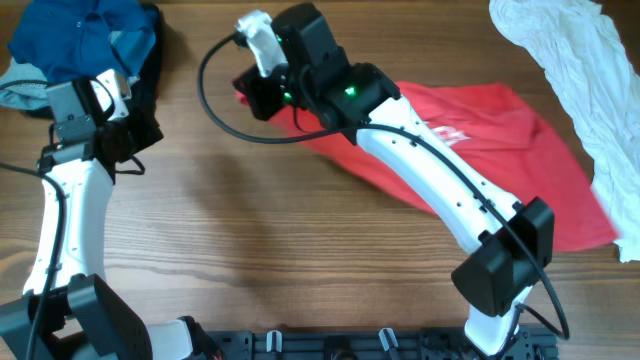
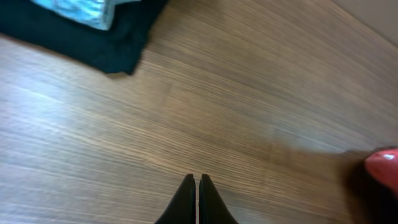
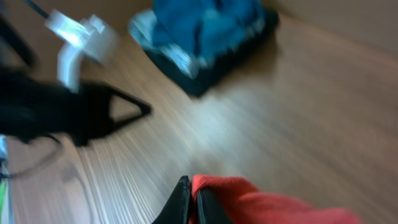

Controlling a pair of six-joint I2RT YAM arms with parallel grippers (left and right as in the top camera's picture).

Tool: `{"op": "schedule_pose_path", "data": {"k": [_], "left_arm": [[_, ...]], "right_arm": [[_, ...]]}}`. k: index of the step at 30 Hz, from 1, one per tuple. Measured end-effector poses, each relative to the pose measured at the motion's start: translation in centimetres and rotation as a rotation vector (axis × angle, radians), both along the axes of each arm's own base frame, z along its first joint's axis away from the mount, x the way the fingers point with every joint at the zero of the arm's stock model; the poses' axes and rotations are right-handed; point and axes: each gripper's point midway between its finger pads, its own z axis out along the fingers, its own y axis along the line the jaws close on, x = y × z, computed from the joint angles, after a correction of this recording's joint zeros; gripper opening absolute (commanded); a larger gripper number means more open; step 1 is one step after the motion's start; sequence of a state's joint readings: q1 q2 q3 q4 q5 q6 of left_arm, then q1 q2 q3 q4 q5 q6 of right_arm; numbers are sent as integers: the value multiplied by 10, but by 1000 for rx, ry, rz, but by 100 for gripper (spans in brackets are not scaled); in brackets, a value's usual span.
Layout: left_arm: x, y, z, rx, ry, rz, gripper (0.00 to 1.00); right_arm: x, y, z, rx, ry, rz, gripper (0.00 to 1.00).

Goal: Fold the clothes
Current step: 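Drag the red t-shirt with the right gripper toward the table center, then grasp the left sleeve of the red t-shirt with the left gripper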

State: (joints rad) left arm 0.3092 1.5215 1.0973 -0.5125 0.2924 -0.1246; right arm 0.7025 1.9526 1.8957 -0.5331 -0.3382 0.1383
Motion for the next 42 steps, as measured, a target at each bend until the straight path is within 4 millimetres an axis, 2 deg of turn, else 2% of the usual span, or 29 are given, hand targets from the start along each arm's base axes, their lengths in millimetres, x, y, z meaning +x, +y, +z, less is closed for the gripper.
{"op": "schedule_pose_path", "data": {"k": [2, 7, 8, 9, 10, 11, 13, 15, 17, 18, 19, 20, 21, 22, 23, 25, 27, 29, 31, 34, 36, 38, 40, 42], "left_arm": [[-2, 9, 0, -2, 1, 22, 4], [-9, 35, 1, -29, -7, 85, 4], [-11, 40, 2, -34, -10, 96, 4], [-13, 46, 2, -39, -11, 111, 4], [-14, 48, 2, -39, -13, 118, 4], [-14, 48, 3, -41, -15, 116, 4], [-15, 47, 6, -43, -21, 114, 4], [-15, 46, 11, -41, -33, 111, 4], [-17, 44, 16, -41, -39, 109, 10], [-18, 43, 17, -44, -40, 107, 28], [-20, 41, 17, -51, -36, 101, 48], [-21, 39, 17, -57, -32, 95, 58], [-22, 36, 16, -69, -25, 84, 69], [-25, 31, 14, -87, -10, 75, 72], [-27, 26, 12, -103, 2, 62, 75], [-31, 14, 9, -125, 31, 32, 72], [-37, -7, 3, -146, 77, -23, 72], [-43, -35, -1, -152, 120, -109, 74], [-46, -71, -4, -135, 147, -230, 75], [-53, -113, -9, -65, 180, -371, 72], [-60, -130, -15, 1, 214, -432, 69], [-67, -141, -20, 64, 245, -469, 60], [-72, -142, -27, 102, 285, -480, 56], [-84, -141, -42, 133, 375, -487, 55]], "right_arm": [[1, 13, 20, 66, -49, 9, 4], [-3, 33, 49, 165, -125, 42, 5], [-7, 37, 50, 171, -127, 52, 25], [-20, 48, 50, 175, -124, 82, 41], [-29, 55, 49, 173, -117, 103, 65], [-35, 58, 47, 166, -110, 115, 83], [-45, 61, 38, 135, -81, 134, 99], [-49, 52, 25, 79, -31, 131, 100], [-36, 32, 17, 38, 13, 89, 100], [-25, 13, 11, 9, 47, 50, 100], [-7, -18, 8, -16, 78, -15, 100], [2, -33, 8, -22, 88, -47, 100], [14, -58, 9, -36, 110, -98, 100], [20, -76, 10, -44, 124, -133, 100], [26, -104, 11, -60, 156, -186, 100], [27, -148, 9, -96, 224, -267, 100], [25, -179, 6, -124, 279, -329, 100], [25, -204, -4, -165, 329, -395, 100], [32, -227, -15, -197, 347, -469, 100], [39, -255, -26, -225, 369, -550, 100], [41, -266, -31, -238, 387, -583, 100], [39, -269, -40, -257, 417, -589, 99], [39, -269, -51, -274, 449, -589, 100], [40, -269, -69, -303, 496, -587, 99]]}}
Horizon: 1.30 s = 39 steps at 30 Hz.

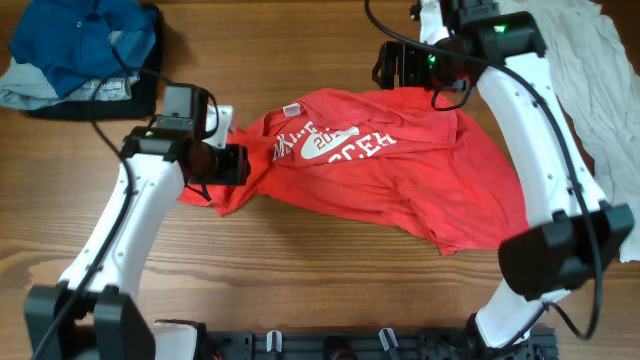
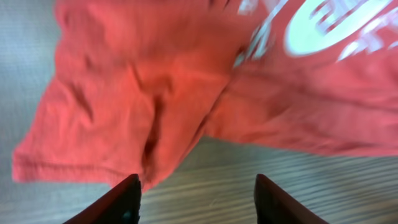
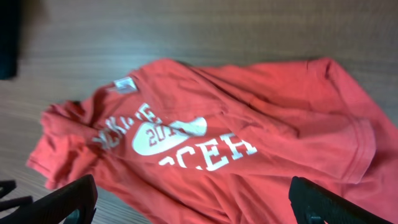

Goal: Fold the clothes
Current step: 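Grasp the left sleeve of the red t-shirt with the left gripper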

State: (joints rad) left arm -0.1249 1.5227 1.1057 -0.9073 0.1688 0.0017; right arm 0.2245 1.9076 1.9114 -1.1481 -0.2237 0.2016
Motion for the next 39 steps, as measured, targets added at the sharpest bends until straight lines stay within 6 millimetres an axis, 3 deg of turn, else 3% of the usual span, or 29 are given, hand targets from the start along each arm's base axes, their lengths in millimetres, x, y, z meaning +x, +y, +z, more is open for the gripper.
{"op": "schedule_pose_path", "data": {"k": [5, 8, 11, 13, 21, 30, 39], "left_arm": [[-19, 14, -30, 73, 157, 102, 55], [-27, 17, -43, 83, 190, 137, 56], [-34, 19, -55, 90, 205, 156, 69], [-33, 18, -57, 87, 199, 168, 70], [-25, 18, -61, 78, 175, 188, 63], [-27, 24, -96, 131, 254, 192, 63], [-26, 25, -97, 138, 251, 196, 53]], "right_arm": [[2, 0, -24, -14, 58, -1, 99], [6, 1, -24, -10, 43, -1, 99], [13, 3, -21, -4, 12, 0, 99], [17, 4, -19, 0, -4, -1, 99], [16, 4, -19, 1, -1, -3, 96], [16, 3, -19, 8, 7, -23, 91], [15, 3, -20, 12, 15, -35, 89]]}}
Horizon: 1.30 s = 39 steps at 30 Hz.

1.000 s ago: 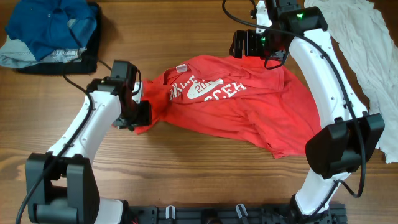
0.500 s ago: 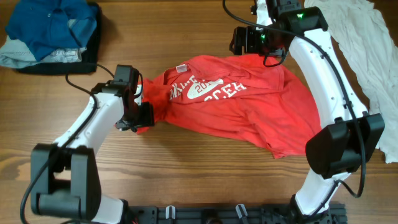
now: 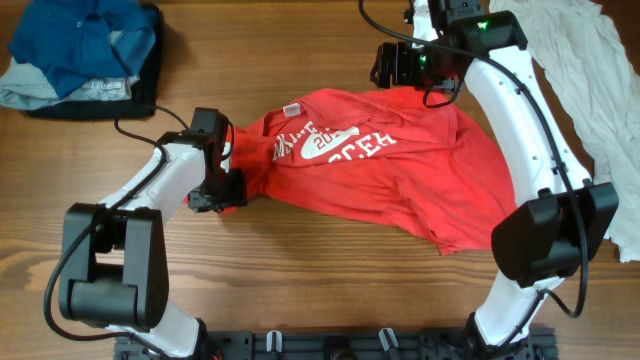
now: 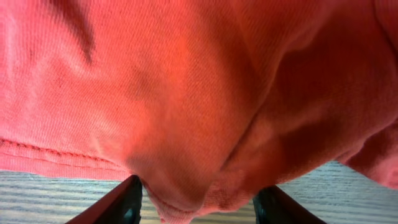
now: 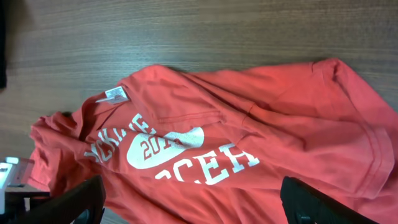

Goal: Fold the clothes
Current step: 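Grasp the left sleeve of the red t-shirt with the left gripper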

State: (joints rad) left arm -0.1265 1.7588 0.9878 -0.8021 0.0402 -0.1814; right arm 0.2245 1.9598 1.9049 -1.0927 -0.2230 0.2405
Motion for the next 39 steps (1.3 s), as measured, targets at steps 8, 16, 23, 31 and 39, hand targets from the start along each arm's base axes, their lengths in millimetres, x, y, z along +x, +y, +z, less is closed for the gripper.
{"op": "schedule_pose_path", "data": {"k": [8, 16, 23, 31, 39], "left_arm": [[-4, -13, 0, -41, 16, -12, 42], [-7, -18, 0, -35, 23, -9, 4], [3, -15, 11, -31, 8, 12, 4], [94, 27, 113, -65, -358, 153, 4], [131, 107, 162, -28, -594, 338, 4]], "right_arm": [[-3, -1, -1, 8, 22, -29, 88], [-1, 0, 0, 12, 14, -32, 84], [-16, -1, -6, 18, 89, -46, 75], [-81, 2, -18, 0, 357, -27, 76], [-91, 6, -20, -44, 378, 3, 79]]}}
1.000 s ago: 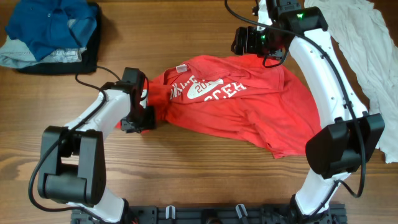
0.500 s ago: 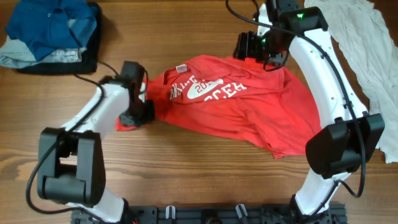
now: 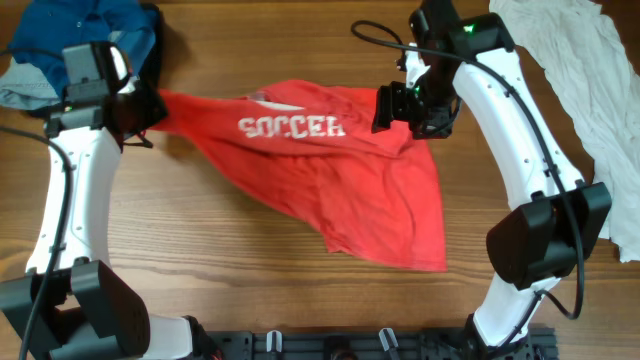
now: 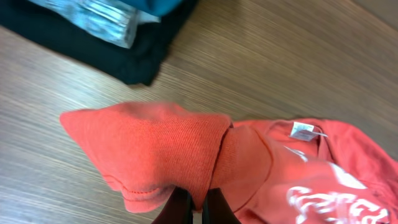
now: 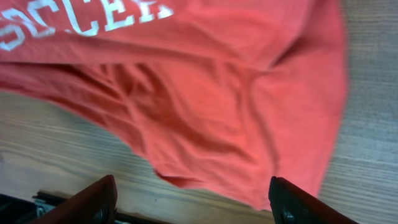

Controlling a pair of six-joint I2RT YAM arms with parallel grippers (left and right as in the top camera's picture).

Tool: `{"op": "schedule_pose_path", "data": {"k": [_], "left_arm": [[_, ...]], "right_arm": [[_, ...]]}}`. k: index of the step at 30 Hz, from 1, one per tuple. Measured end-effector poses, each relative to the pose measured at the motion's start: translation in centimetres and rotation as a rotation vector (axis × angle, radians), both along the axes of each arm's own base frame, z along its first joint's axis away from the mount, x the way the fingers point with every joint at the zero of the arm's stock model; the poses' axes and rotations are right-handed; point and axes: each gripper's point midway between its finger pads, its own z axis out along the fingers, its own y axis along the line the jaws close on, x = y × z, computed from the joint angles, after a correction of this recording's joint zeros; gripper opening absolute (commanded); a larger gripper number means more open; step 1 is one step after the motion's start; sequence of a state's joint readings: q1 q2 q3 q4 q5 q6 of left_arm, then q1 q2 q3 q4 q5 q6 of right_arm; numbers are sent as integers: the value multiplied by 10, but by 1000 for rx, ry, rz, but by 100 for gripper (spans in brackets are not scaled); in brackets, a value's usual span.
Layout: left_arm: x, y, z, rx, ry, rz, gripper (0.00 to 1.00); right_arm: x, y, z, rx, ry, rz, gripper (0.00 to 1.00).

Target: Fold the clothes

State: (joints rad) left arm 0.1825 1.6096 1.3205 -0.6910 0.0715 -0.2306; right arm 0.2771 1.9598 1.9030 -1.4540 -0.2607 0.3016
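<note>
A red T-shirt (image 3: pixel 330 170) with white "SOCCER" lettering lies stretched across the middle of the table, its lower part trailing toward the front right. My left gripper (image 3: pixel 150 106) is at the far left, shut on a bunched sleeve of the shirt (image 4: pixel 155 143); in the left wrist view its gripper (image 4: pixel 198 208) pinches the red fabric between closed fingers. My right gripper (image 3: pixel 412 110) hangs open just above the shirt's right shoulder area. In the right wrist view the gripper (image 5: pixel 200 202) has its fingers spread wide, with only the red fabric (image 5: pixel 205 106) below.
A pile of blue and dark clothes (image 3: pixel 80 45) sits at the back left, close behind the left gripper, and shows as a black edge (image 4: pixel 93 43) in the left wrist view. A crumpled white cloth (image 3: pixel 580 70) lies along the right side. The arms' base rail (image 3: pixel 340 345) runs along the front.
My left gripper was open, pressed on the shirt's left sleeve; now it is shut on that sleeve and farther back and left, near the clothes pile. The shirt is drawn out leftward. The right gripper is lower, still open.
First my right gripper was shut on the red shirt left of centre while the left stood shut and empty. Then the shirt lay spread in the middle, both grippers open. The left came down on the sleeve, and now holds it, stretched to the far left.
</note>
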Motion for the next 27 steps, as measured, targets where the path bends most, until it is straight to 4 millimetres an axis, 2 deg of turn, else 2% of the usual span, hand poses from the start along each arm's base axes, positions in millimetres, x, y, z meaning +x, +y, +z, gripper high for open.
{"op": "schedule_pose_path", "data": {"k": [1, 4, 5, 7, 9, 12, 18, 21, 26, 27], "left_arm": [[-2, 10, 0, 0, 0, 24, 4], [-2, 13, 0, 0, 0, 31, 4], [-2, 12, 0, -1, 1, 30, 4], [-3, 12, -1, -1, 4, 30, 4], [-4, 12, -1, -3, 10, 30, 4], [-8, 11, -4, -6, 29, 30, 4], [-11, 10, -6, -9, 44, 30, 4], [-12, 10, -7, -10, 49, 30, 4], [-15, 10, -8, -12, 61, 30, 4], [-15, 10, -8, -12, 61, 30, 4]], "right_arm": [[0, 2, -1, 0, -4, 6, 79], [-1, 10, -13, -7, -7, 30, 79], [-9, 16, -33, -24, 18, 52, 79], [-12, 16, -58, -59, 19, 59, 78], [-17, 7, -85, -112, 35, 37, 78], [-12, -10, -108, -160, 20, -36, 78], [31, -45, -126, -172, -124, -179, 78], [31, -55, -135, -182, -129, -203, 78], [30, -56, -150, -180, -150, -192, 77], [28, -56, -155, -183, -153, -186, 75]]}}
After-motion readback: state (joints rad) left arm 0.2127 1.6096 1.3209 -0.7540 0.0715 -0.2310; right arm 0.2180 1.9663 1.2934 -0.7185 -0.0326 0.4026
